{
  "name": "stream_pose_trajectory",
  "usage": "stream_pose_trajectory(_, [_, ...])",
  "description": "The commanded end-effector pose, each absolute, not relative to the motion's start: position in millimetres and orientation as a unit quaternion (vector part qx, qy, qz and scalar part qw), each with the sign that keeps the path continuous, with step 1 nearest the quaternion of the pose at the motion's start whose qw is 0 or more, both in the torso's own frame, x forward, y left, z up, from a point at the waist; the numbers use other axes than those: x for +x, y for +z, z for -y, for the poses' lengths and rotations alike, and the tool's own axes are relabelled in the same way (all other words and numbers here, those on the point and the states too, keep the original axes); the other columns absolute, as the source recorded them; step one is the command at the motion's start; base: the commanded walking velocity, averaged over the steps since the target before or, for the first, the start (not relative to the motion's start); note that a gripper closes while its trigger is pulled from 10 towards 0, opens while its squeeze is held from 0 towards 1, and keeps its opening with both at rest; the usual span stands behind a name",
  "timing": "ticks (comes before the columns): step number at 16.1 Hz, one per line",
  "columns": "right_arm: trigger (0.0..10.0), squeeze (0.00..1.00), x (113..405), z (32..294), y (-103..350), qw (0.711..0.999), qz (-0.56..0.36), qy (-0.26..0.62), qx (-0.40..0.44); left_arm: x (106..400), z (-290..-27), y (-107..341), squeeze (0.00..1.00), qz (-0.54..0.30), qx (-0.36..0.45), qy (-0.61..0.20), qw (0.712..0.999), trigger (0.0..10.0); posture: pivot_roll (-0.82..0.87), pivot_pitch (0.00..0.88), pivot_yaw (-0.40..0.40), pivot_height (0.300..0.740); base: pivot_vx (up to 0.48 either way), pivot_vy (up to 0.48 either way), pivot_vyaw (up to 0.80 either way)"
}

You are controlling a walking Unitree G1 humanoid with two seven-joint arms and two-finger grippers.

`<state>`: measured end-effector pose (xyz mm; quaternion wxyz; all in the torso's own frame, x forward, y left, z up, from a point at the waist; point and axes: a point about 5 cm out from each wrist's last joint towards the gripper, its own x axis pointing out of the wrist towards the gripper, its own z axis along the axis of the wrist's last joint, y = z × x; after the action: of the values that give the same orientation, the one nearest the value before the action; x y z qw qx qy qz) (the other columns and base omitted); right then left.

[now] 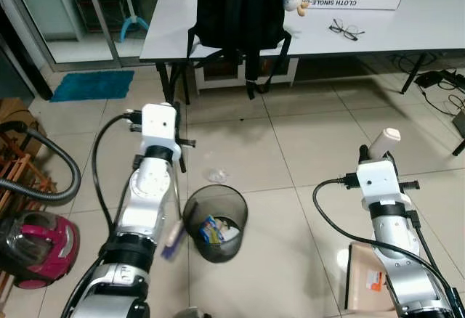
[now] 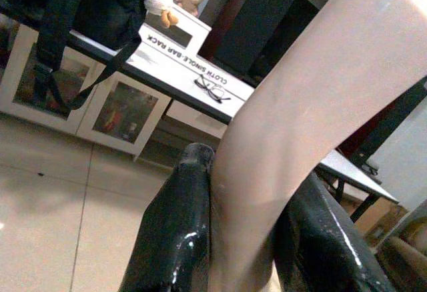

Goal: Sweep floor

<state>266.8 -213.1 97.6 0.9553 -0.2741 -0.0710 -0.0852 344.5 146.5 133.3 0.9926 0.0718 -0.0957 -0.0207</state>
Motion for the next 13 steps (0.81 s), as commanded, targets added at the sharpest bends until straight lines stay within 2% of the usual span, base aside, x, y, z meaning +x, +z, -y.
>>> stream_pose_trajectory(1, [10.0,0.00,266,216,101,0.954,0.082,-0.098,-0.272,349,-135,142,0.00,0.114,0.058,-0.043,0.991,10.0,-0.02,0.014,0.040,0.740,0.000,0.000,0.00])
stream_pose_trajectory(9, [10.0,0.00,258,216,88,0.957,0.054,-0.105,-0.264,359,-107,147,0.00,0.117,0.032,-0.073,0.990,10.0,-0.04,0.025,0.039,0.740,0.000,0.000,0.00])
stream_pose_trajectory(13, [10.0,0.00,247,227,76,0.953,0.018,-0.122,-0.277,364,-71,155,0.00,0.117,0.005,-0.118,0.986,10.0,-0.05,0.028,0.046,0.740,0.000,0.000,0.00])
